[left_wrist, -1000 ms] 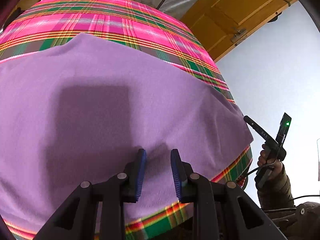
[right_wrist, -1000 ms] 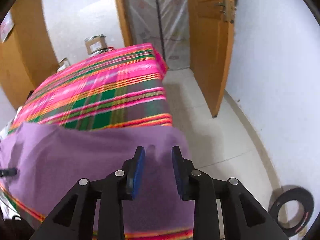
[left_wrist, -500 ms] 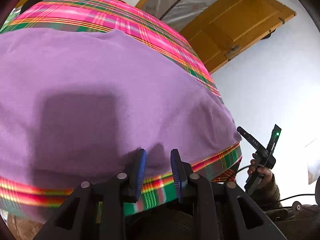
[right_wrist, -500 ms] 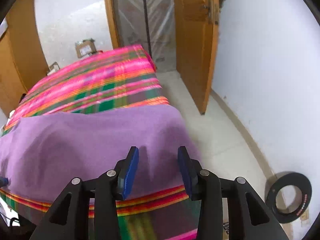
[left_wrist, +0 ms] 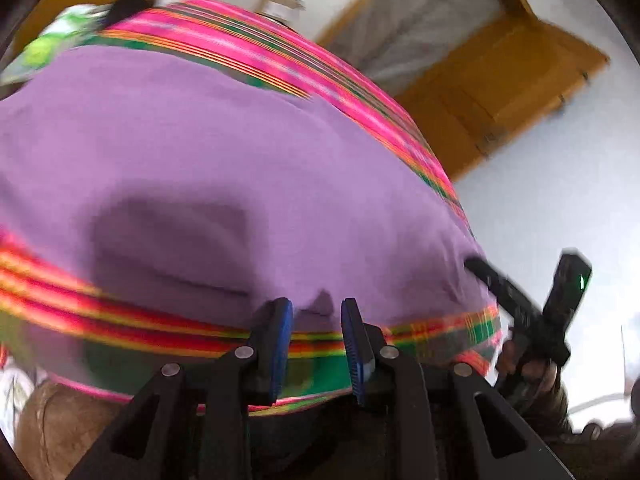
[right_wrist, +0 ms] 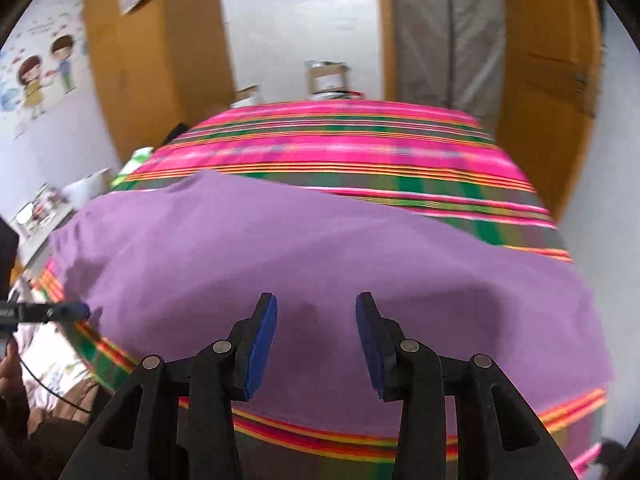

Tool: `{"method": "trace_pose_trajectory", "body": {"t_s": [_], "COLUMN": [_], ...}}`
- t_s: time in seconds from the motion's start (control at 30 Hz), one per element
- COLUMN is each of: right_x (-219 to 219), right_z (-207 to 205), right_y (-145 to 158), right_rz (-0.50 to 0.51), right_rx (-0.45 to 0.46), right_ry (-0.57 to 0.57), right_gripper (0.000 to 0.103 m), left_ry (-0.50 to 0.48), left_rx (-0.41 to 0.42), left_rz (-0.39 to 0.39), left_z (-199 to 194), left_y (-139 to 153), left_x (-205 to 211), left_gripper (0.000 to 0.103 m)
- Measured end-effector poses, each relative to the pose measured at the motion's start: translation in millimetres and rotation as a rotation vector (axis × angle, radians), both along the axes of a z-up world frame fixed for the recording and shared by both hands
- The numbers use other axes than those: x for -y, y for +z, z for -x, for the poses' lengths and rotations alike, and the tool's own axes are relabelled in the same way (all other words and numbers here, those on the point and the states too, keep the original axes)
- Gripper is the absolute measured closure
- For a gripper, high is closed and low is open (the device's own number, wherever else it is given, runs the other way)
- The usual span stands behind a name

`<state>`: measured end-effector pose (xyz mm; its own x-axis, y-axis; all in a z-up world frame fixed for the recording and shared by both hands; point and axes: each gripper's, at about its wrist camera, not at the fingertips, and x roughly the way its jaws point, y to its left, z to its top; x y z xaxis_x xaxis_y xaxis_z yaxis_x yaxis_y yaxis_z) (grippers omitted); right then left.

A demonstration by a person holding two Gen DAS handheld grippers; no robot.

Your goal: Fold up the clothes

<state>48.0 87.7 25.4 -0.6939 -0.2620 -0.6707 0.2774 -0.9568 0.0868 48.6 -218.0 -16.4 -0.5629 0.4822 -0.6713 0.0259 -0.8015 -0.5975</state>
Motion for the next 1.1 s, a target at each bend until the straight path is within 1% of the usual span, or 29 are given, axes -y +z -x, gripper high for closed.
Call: {"method": "trace_pose_trajectory", "body": {"t_s": [0.23,0.33,0.43,0.5,0.57,0.63,0.77,0.8,1.03,1.1], "right_x": [69.6,99.6,130.5,151.1,171.2,189.7,229.4,232.4,269.1,280.5], "right_z": [4.2,5.8,3.2,3.5,4.4,3.4,1.8,1.5,2.2,2.7], "right_y": [-4.6,-3.8,-5.1,-5.0,-3.6,-3.2,-7.5,-8.4,-15.9,-18.4], "right_rz": [0.008,0.018,-0.007,-0.001,0.005,0.006,-0.008,-0.006,-0.011,-0.010], "right_rx": [-0.003,-0.005,-0.017,-0.018,-0.027,-0.038,-0.044,-0.042,-0.034,-0.031], "right_ry": [0.182,0.272,0.340,0.394,0.449,0.497,0.579,0.591,0.649,0.663], "right_gripper": [0.060,0.060,0.060,0.060,0.060,0.060,0.060,0.060,0.060,0.060], "left_ry": [0.260,0.353,0.425,0.471,0.517,0.558,0.575,0.575,0.575,0.585], "left_rx": [-0.004,-0.001,0.007,0.022,0.030,0.021,0.029,0.038,0.058,0.066], "left_rz": [0.006,0.001,-0.015,-0.035,-0.061,-0.078,-0.066,-0.069,-0.147,-0.185], "left_z": [-16.0,-24.1,-29.2,-30.7,-31.1,-31.5,-25.5,-21.6,-12.5,-14.1], "left_y": [10.0,11.3,10.5,9.0,7.0,6.0,6.7,5.4,-1.6,-0.4], "left_x": [67.0,87.7,105.7,119.5,132.7,142.3,155.8,159.5,180.8,182.4], "left_gripper": [0.076,0.073,0.071,0.066,0.065,0.064,0.063,0.063,0.062,0.059]}}
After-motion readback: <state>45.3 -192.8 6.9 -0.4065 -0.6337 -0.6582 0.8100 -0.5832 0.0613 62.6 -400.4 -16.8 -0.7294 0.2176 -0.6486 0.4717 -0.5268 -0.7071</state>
